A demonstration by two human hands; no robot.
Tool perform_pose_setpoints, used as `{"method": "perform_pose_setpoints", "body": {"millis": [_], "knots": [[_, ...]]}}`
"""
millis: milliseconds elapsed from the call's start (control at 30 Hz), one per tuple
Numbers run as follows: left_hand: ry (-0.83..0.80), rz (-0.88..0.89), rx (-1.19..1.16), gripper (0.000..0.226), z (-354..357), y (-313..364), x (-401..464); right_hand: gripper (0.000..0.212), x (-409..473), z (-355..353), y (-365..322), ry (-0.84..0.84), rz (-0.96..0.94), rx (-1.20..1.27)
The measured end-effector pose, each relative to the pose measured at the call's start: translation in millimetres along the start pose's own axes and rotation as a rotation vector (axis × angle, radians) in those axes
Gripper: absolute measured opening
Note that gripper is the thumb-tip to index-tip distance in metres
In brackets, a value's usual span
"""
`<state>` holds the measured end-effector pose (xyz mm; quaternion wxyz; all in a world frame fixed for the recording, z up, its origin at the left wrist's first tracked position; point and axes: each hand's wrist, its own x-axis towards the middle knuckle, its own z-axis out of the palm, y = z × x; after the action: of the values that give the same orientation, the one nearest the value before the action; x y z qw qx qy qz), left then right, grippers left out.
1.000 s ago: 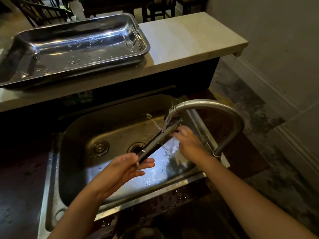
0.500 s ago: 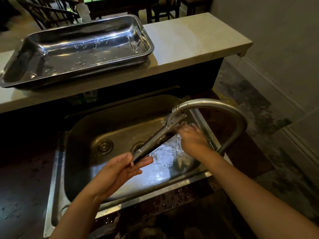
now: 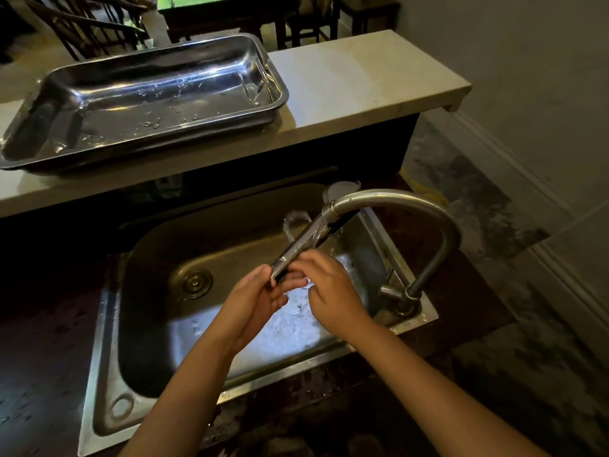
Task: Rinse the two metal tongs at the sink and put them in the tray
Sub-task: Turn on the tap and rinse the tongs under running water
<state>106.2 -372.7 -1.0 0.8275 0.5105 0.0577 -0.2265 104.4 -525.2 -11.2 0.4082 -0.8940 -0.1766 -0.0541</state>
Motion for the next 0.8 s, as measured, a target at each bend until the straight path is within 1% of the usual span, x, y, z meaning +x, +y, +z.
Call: {"method": "perform_pose_setpoints", "body": {"millis": [100,167,233,267,300,367,433,467,500,533,600,633,667,700,733,767,800], "knots": [[0.022,0.028,0.065,0.033,6.9,2.2,10.7,0.043,8.5,-2.2,-1.3,-0.04,0.005,0.009],[0.019,0.045,0.109,0.03,10.5,3.3,12.0,0.038,9.6,-1.1,2.0,-0.021,0.032,0.07],[0.008,0.06,0.173,0.027,11.9,2.6,7.6,0.031,7.0,0.3,13.4,0.076,0.17,0.125],[0.012,0.061,0.214,0.028,11.3,1.2,3.4,0.03,5.9,-0.1,19.3,0.151,0.297,0.173],[0.022,0.059,0.27,0.029,10.0,-1.2,-1.3,0.03,6.1,-1.3,23.9,0.22,0.449,0.274],[0.036,0.074,0.454,0.028,6.3,-8.9,-11.2,0.023,9.1,-5.7,28.0,0.266,0.694,0.648],[0.041,0.131,0.697,0.026,1.6,-18.7,-20.9,0.014,14.3,-9.2,27.3,0.238,0.817,1.019],[0.038,0.162,0.805,0.029,-0.3,-23.8,-25.5,0.009,16.7,-8.8,26.6,0.228,0.837,1.095],[0.034,0.18,0.86,0.033,-2.0,-28.9,-29.2,0.012,18.8,-5.7,26.4,0.225,0.845,1.097],[0.027,0.178,0.849,0.033,-2.9,-32.4,-33.2,0.028,21.0,-1.3,26.9,0.235,0.851,1.058],[0.015,0.125,0.711,0.026,-5.0,-38.4,-39.0,0.064,24.9,7.6,26.9,0.266,0.892,0.998],[0.022,0.083,0.625,0.024,-7.1,-40.2,-41.2,0.074,26.4,10.3,26.5,0.282,0.927,1.031],[0.031,0.032,0.528,0.025,-9.2,-40.8,-43.5,0.077,28.1,11.2,26.2,0.295,0.964,1.117],[0.037,-0.02,0.434,0.026,-11.0,-40.9,-47.1,0.071,29.7,9.5,26.4,0.306,0.999,1.266],[0.049,-0.06,0.361,0.026,-12.3,-40.7,-51.3,0.06,31.1,6.7,26.0,0.302,1.03,1.427],[0.067,-0.078,0.31,0.025,-13.5,-40.1,-55.7,0.05,32.7,5.2,25.6,0.293,1.048,1.535],[0.093,-0.086,0.276,0.023,-14.6,-39.3,-60.3,0.046,33.7,6.0,26.8,0.286,1.046,1.57]]}}
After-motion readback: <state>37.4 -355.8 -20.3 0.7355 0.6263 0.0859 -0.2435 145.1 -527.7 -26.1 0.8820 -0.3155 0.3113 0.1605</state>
